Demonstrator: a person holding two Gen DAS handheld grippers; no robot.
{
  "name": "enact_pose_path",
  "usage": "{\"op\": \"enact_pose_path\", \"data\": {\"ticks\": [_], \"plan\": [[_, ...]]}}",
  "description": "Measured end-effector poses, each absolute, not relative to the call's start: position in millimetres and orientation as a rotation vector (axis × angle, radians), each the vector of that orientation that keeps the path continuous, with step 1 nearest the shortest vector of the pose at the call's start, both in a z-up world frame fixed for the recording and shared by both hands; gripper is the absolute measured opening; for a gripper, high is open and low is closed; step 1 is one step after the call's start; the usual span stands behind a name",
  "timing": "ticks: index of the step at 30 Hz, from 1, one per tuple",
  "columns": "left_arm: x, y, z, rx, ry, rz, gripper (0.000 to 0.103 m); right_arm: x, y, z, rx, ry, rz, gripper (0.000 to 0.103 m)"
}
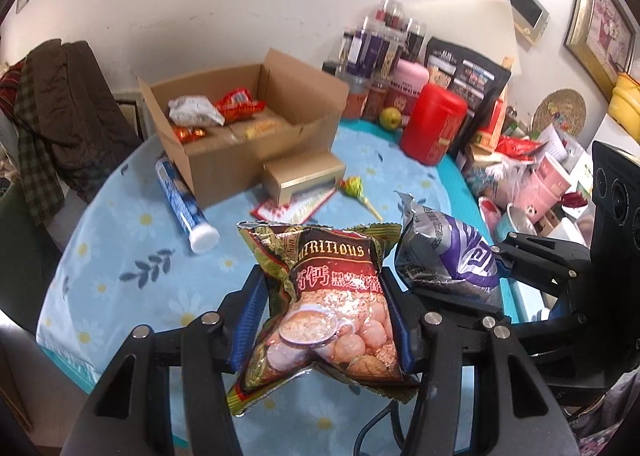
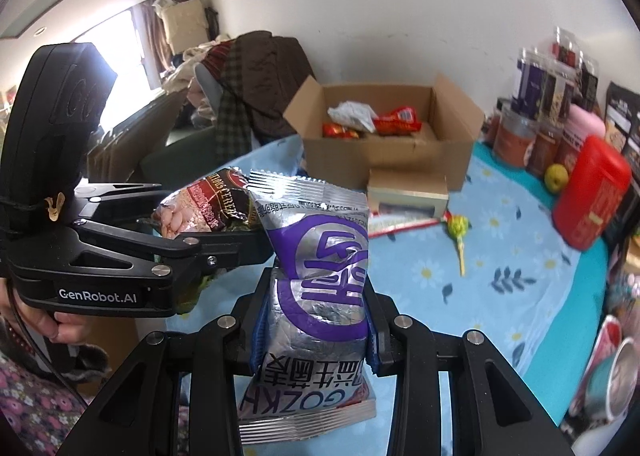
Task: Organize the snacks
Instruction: 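Carry both held bags up over the cardboard box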
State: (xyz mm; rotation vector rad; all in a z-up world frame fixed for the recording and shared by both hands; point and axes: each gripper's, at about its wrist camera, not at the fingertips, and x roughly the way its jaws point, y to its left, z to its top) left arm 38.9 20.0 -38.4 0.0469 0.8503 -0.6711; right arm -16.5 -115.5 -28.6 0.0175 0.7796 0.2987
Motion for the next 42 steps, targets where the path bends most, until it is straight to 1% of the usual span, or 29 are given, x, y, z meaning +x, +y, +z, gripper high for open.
{"op": "enact_pose_path", "data": {"ticks": [14,21,27,42], "plan": [[86.7,16.8,7.2,0.018,0.719,-0.650,0.054,38.2,-127.4,24.4,-0.015,0.657,0.319,0.037],[123.9,14.4,24.6,-0.002,0.674,-0.640,0.054,74.1,-133.6,39.2,-0.025,0.611,0.328,0.037],[160.6,7.7,32.2,0.002,0.649,-0.637,0.054,112.0,-139.5,43.8,-0.038,0.599,0.323,0.037],[256.4,-11.6,29.1,0.049,0.656,-0.608,0.054,209.7,-154.7,38.4,-0.038,0.604,0.326,0.037]]}}
